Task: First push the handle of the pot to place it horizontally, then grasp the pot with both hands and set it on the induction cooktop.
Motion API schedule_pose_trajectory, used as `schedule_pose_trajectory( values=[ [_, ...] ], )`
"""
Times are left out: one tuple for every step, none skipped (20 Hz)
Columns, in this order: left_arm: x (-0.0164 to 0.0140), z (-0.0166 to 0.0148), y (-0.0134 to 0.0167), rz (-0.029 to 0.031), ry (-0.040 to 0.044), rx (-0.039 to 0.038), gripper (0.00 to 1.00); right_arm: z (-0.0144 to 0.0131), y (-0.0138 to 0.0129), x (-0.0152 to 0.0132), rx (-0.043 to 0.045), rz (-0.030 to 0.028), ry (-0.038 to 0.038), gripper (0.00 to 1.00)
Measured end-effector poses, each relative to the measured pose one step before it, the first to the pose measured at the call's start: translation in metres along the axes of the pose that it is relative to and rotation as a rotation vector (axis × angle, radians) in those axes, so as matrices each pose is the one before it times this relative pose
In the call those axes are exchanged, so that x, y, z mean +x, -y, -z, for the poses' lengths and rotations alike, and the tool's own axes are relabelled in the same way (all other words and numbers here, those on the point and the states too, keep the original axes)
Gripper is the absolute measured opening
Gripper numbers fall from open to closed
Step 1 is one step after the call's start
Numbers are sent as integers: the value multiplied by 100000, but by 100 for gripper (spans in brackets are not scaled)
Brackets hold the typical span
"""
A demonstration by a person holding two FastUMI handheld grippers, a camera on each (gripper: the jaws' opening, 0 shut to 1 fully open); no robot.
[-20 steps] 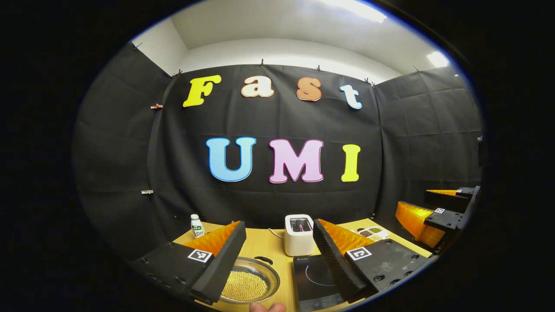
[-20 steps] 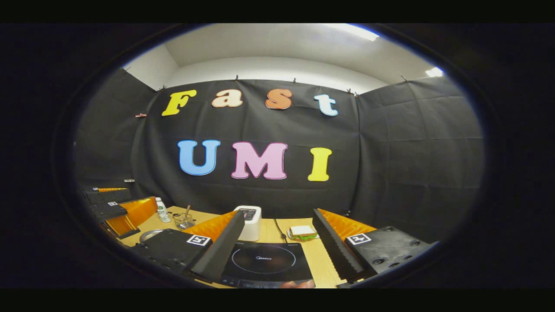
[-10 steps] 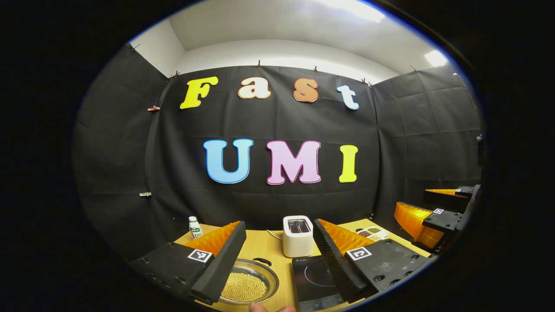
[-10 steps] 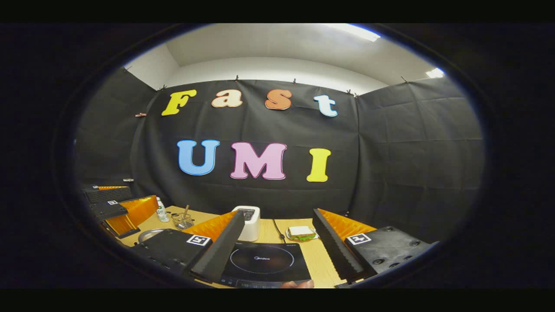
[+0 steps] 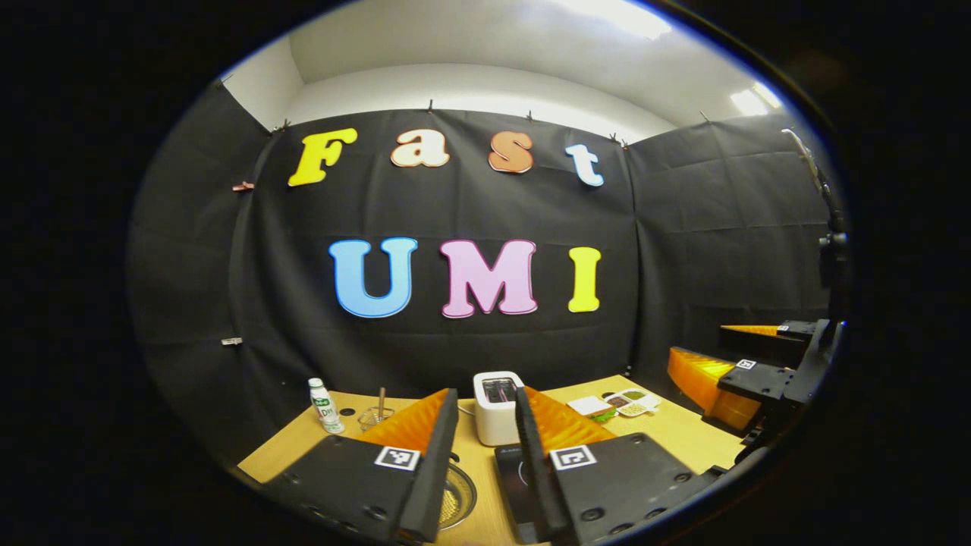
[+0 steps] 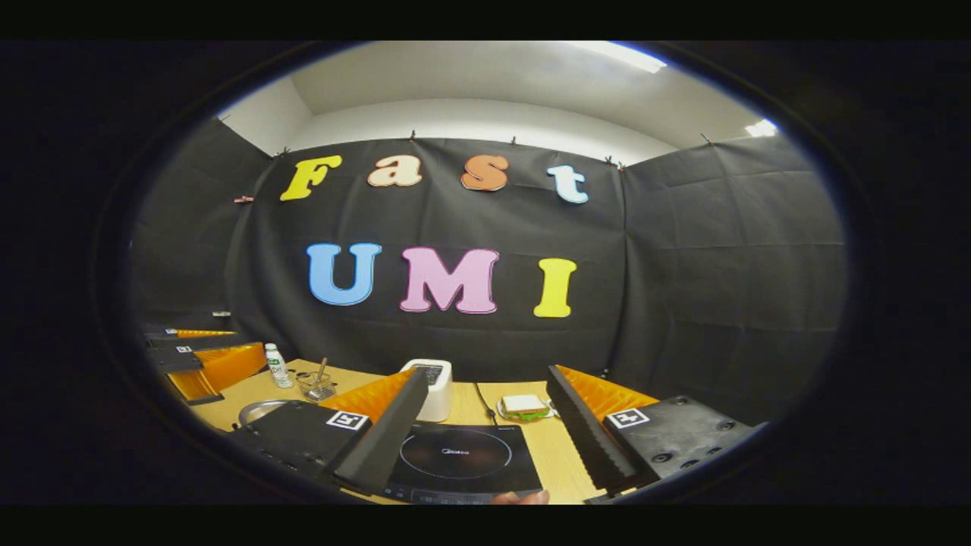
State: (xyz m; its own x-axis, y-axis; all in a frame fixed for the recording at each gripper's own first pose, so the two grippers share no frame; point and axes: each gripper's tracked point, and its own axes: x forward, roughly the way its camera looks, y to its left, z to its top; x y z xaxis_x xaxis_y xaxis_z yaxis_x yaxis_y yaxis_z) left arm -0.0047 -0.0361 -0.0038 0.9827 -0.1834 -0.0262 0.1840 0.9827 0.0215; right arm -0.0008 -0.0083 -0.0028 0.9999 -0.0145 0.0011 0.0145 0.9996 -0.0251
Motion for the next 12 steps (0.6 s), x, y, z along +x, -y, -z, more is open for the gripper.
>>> schedule_pose_trajectory(
  values=[
    [-75,477,180,1488,-2120,-627,33,133,27,64,-79,96,-142,96],
    [-188,601,28,856,-2943,-759,17,84,17,63,38,-7,-200,98],
    [245,1022,-214,-891,-2864,-785,5,99,11,0,-19,8,-326,98],
    [-122,746,-110,220,-2755,-1553,5,126,31,-25,-124,32,-343,98],
    [-1,923,127,1108,-3392,-1867,5,151,-40,-101,-218,14,-315,98],
    [-63,1223,-27,641,-4280,-1055,5,150,-30,-32,-41,-102,-195,98],
    [-106,1250,-274,-261,-4791,165,5,143,-32,-55,58,-124,-360,96],
    [-102,1180,-435,-431,-4276,1058,5,197,2,-54,46,-74,-623,96],
    [-19,1192,-298,71,-3756,1061,5,270,-39,-49,51,-212,-509,98],
    [-164,1393,-185,430,-3697,864,5,91,-54,-43,79,-224,-551,96],
    [-203,1221,-295,441,-3543,564,5,330,10,36,57,-183,-516,96],
    [-175,1320,-293,588,-3699,564,5,175,-4,-88,-46,-101,-512,96]
  ],
)
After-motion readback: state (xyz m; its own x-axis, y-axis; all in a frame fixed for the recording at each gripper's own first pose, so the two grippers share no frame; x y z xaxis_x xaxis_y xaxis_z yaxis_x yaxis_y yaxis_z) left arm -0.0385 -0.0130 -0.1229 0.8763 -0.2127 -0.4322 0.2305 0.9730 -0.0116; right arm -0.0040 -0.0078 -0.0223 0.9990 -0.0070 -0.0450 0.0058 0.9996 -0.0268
